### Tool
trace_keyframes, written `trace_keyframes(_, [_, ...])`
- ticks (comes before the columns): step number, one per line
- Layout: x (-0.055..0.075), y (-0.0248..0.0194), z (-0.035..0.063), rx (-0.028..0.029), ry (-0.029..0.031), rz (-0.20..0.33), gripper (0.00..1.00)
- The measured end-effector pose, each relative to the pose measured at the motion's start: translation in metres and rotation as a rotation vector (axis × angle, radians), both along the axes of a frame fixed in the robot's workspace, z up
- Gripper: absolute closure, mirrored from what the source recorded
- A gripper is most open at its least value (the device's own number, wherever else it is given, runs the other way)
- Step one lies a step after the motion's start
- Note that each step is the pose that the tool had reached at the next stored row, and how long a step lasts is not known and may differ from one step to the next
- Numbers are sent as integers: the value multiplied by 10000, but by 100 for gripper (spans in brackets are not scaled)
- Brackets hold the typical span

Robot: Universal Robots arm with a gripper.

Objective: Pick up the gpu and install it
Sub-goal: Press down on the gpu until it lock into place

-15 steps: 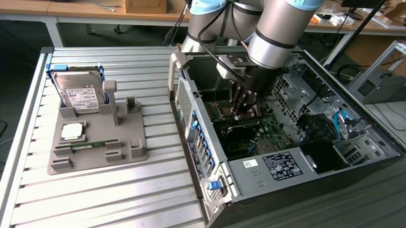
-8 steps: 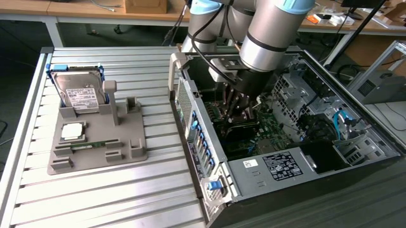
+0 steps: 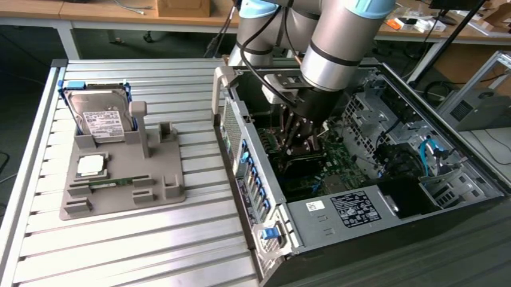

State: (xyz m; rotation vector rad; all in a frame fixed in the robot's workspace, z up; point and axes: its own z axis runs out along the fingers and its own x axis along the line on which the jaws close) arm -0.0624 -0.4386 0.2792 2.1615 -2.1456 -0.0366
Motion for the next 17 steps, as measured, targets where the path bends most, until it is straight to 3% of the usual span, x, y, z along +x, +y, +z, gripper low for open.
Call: trace_keyframes(17, [-5,-36,-9,0,1,-1,89])
